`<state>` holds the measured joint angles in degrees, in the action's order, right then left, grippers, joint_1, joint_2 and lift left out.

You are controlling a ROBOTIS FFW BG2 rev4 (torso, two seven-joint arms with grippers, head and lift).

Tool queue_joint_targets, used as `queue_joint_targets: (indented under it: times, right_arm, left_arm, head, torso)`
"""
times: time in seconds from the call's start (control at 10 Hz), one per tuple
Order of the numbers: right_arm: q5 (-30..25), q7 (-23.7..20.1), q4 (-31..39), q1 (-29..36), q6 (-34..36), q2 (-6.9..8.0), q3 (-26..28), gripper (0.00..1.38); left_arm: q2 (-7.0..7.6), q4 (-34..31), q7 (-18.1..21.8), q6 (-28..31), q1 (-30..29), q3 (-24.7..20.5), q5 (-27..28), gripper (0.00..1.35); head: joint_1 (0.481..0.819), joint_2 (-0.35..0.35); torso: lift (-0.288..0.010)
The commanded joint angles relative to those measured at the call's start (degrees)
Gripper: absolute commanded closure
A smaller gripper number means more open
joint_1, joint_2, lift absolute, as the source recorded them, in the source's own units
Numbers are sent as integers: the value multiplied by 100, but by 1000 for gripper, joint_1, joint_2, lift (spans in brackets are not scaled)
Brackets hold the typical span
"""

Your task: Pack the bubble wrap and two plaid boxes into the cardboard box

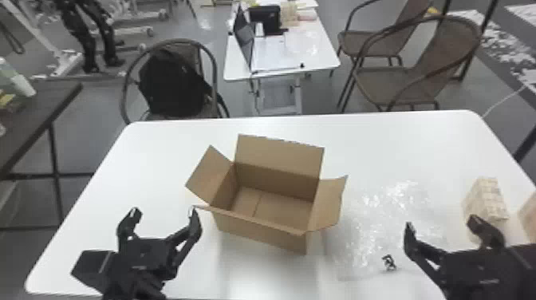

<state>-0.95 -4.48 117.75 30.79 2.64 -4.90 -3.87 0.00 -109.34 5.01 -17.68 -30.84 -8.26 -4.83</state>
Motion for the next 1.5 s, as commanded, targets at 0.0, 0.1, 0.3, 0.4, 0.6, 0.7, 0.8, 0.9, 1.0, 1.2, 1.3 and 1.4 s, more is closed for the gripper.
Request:
queue_joint_targets:
  times: [0.0,0.1,0.3,0.4,0.6,0.7,0.8,0.9,1.0,1.2,1.3,1.4]
  right_arm:
    - [-19,0,-41,-12,-132,-11,0,194]
    - [-2,0,-68,-21,-202,-2,0,194]
    - [77,44,-94,-12,-194,59,0,194]
    - [69,44,-94,-21,-202,51,0,194]
    - [77,35,-121,-30,-334,-46,0,194]
    - [95,26,-129,-47,-326,-46,0,194]
    - [112,-9,-129,-65,-273,-46,0,196]
    - [112,-71,-138,-91,-229,-55,0,196]
    - [121,-115,-138,-117,-185,-55,0,196]
    - [139,-185,-182,-188,-132,-55,-9,194]
    - [139,-220,-182,-214,-88,-55,-26,196]
    - [139,-246,-200,-249,-79,-55,-44,196]
  left_arm:
    - [-15,9,0,10,8,0,-9,116]
    - [-15,9,-8,36,17,0,-9,116]
    - [-15,0,-8,28,17,-9,-26,116]
    - [-15,0,-17,36,17,-9,-18,116]
    - [-15,-26,-35,256,79,-35,-132,116]
    - [-15,-44,0,581,175,-44,-316,116]
    - [-15,-158,36,1082,298,-44,-554,116]
    - [-15,-413,115,1873,465,-193,-668,116]
    - [97,-527,282,2321,703,-404,-712,110]
    - [0,-519,1161,3200,1371,-1037,-721,116]
    - [-15,-519,1908,3939,1810,-1442,-369,116]
    - [-15,-510,2514,4413,2188,-1670,79,116]
  head:
    - [695,149]
    - [695,149]
    - [695,148]
    - [695,148]
    - [695,150]
    - [695,151]
    - [695,153]
    - [695,153]
    - [695,153]
    - [695,170]
    - [695,177]
    - [695,182]
  torso:
    - [-91]
    - [-91]
    - [-91]
    - [-91]
    - [-91]
    - [-91]
    - [-91]
    - [-91]
    - [-91]
    - [-91]
    - [-91]
    - [-91]
